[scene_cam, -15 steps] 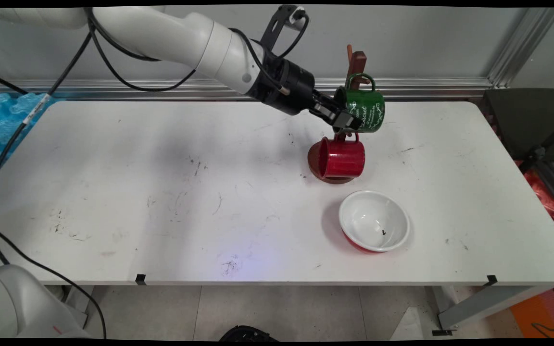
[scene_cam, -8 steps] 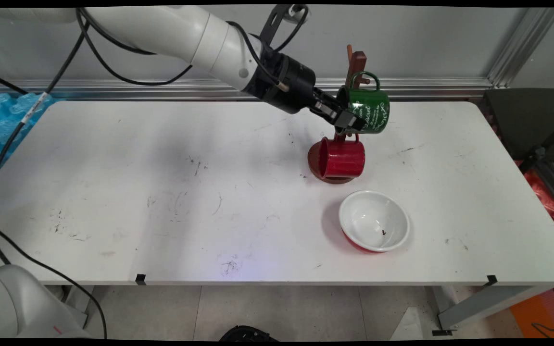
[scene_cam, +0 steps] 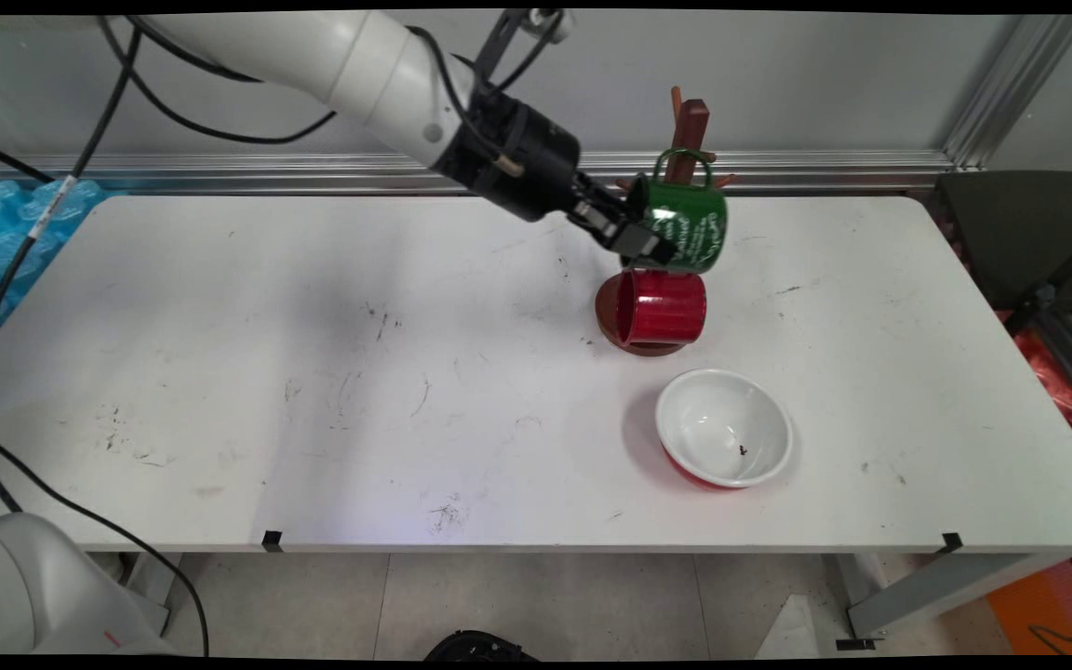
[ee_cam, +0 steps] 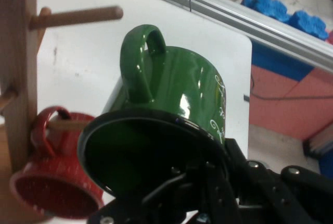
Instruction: Place the picked object on the table
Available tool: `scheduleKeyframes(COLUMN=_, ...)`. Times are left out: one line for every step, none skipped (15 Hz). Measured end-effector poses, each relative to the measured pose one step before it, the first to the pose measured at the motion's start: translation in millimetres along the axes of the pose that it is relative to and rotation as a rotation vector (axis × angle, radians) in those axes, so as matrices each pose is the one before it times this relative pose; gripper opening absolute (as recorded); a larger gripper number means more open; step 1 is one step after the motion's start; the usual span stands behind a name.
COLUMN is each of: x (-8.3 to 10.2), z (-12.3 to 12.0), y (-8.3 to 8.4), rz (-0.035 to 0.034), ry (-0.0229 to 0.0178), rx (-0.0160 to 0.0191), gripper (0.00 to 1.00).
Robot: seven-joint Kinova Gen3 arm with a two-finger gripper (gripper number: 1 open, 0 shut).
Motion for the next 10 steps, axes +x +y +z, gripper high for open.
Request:
scheduleKeyframes(x=-1.96, z=-5.73, y=-0.90, rz=0.00608, ry=-0.01334, rx=0.00107, gripper=0.00)
scheduleKeyframes(x=-2.07, z=-6.34, y=-1.84, rz=0.00863, ry=-0.01631, rx=0.00229, gripper=0.00)
scheduleKeyframes(x=-2.19, z=-6.06, y=-1.97, rz=0.00797, ry=-0.01536, rx=0.00338, gripper=0.00)
scheduleKeyframes(x=-1.82, z=-4.99, y=-2.01, rz=0.00795, ry=-0.01357, rx=0.00411, gripper=0.00)
scheduleKeyframes(x=-1.20, z=-3.10, y=-1.65, rz=0.00652, ry=-0.00970, rx=0.00324, gripper=0.00)
scheduleKeyframes(x=-1.70, z=-4.67, y=-2.71, rz=0.01033, ry=-0.01380, rx=0.00574, gripper=0.00)
scheduleKeyframes(x=-1.71, z=-4.57, y=-3.67, rz=0.01582, ry=-0.01925, rx=0.00637, gripper=0.00)
scheduleKeyframes(x=-1.92, z=-4.40, y=-3.95, rz=0.01691, ry=-0.02005, rx=0.00812, gripper=0.00)
scheduleKeyframes(x=-2.16, z=-3.85, y=-4.02, rz=0.01568, ry=-0.01989, rx=0.00986, gripper=0.00)
scheduleKeyframes(x=-2.49, z=-3.93, y=-5.07, rz=0.02200, ry=-0.02663, rx=0.01235, gripper=0.00)
